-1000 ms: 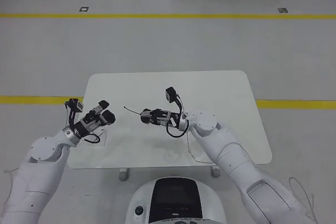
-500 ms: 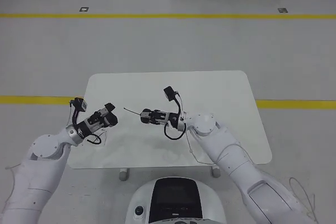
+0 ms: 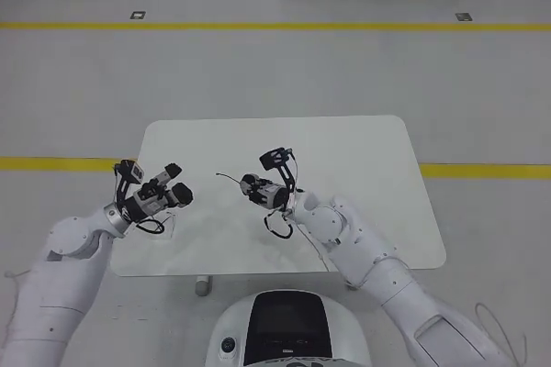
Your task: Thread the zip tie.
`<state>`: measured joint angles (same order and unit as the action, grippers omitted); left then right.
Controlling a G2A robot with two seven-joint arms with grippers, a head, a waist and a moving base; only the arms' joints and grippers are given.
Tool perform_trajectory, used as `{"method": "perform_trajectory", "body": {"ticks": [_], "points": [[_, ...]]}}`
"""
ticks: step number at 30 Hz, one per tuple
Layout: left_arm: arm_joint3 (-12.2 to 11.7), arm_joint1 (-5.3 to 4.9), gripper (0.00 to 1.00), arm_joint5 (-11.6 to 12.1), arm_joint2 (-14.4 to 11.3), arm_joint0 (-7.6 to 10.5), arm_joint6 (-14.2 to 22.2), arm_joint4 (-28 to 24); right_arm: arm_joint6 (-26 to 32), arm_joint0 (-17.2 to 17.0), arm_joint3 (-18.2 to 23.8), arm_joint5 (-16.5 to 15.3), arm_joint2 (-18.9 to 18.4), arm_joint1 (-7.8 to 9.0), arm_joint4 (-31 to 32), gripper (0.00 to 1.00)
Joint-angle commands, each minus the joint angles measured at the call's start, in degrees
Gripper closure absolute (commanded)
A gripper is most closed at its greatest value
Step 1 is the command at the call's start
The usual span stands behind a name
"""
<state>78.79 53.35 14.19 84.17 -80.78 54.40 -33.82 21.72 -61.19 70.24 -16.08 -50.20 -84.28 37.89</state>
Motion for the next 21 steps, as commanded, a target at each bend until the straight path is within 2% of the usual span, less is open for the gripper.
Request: {"method": "perform_trajectory", "body": {"ticks": [1, 9, 11, 18, 19, 21], "points": [[0.02, 0.05, 0.0, -0.08, -0.25, -0.08, -0.24, 0.03, -1.01, -0.13, 0.41, 0.29, 0.29, 0.1, 2.7, 1.0], [0.36, 0.07, 0.0, -1.63, -0.66, -0.31, -1.48, 0.78, -5.1, -0.78, 1.28, 0.05, 0.92, 0.25, 8.14, 1.0], [0.82, -0.02, 0.0, -1.03, -0.86, -0.21, -0.4, 2.0, -4.04, -1.02, 1.24, -0.38, 0.95, 0.1, 5.78, 1.0], [0.82, -0.02, 0.0, -1.03, -0.86, -0.21, -0.4, 2.0, -4.04, -1.02, 1.24, -0.38, 0.95, 0.1, 5.78, 1.0], [0.71, 0.07, 0.0, -2.08, -1.06, -0.29, -1.4, 1.32, -4.04, -1.02, 1.24, -0.38, 0.95, 0.1, 5.78, 1.0], [0.72, 0.2, 0.0, -4.62, -1.25, 0.09, -3.06, 0.09, -5.59, -1.3, 2.28, 2.3, 1.24, 0.3, 10.92, 1.0]]}}
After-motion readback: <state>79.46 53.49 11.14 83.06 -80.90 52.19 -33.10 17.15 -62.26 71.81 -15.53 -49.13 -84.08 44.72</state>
